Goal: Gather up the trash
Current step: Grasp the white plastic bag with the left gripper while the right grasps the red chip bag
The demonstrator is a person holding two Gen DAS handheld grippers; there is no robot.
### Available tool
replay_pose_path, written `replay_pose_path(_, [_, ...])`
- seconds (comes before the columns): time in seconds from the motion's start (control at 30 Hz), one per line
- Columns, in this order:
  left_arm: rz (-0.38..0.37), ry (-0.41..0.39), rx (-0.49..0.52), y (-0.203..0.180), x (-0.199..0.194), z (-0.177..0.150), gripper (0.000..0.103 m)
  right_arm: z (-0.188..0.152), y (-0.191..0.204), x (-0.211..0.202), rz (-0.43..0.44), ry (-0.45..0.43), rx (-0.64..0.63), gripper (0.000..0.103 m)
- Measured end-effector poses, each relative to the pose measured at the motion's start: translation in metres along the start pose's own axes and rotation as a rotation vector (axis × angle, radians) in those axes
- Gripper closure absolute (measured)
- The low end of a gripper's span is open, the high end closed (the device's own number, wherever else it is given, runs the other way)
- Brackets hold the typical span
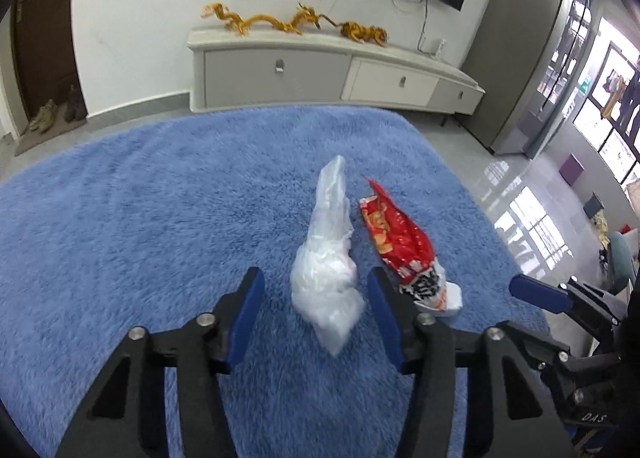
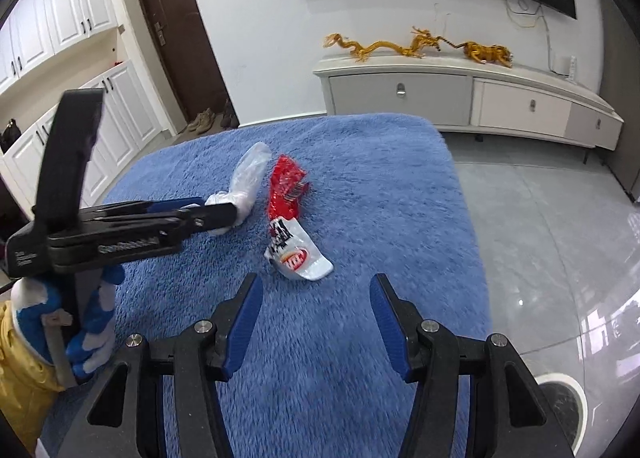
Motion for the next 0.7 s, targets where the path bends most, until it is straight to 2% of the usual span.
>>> replay_pose_path(0.2, [-0.019,0.014,0.040,0.000,0.012,0.000,0.072,0.005,0.012,0.031,0.012,0.034,-0.040,0.051])
replay_pose_path(0.53, [-0.032,-0.026,0.005,0.005,-0.006,-0.005,0.073,0.020,0.034,0.056,0.006,0.037,-0.108,0.052])
replay_pose_path(0.7, [-0.025,-0.035,-0.015,0.010,-0.019,-0.011,0.073,0.025,0.030,0.073,-0.010,0.071,-0.090,0.074])
Point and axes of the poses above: each gripper's, at about its wrist camera, not at the fingertips, and x roughly the way its jaws point, y to its left, z to its top, the point moved 10 cm from there along x, roughly the way its jaws point, and after that the axes turned 13 degrees about x, right-handed, at the moved point
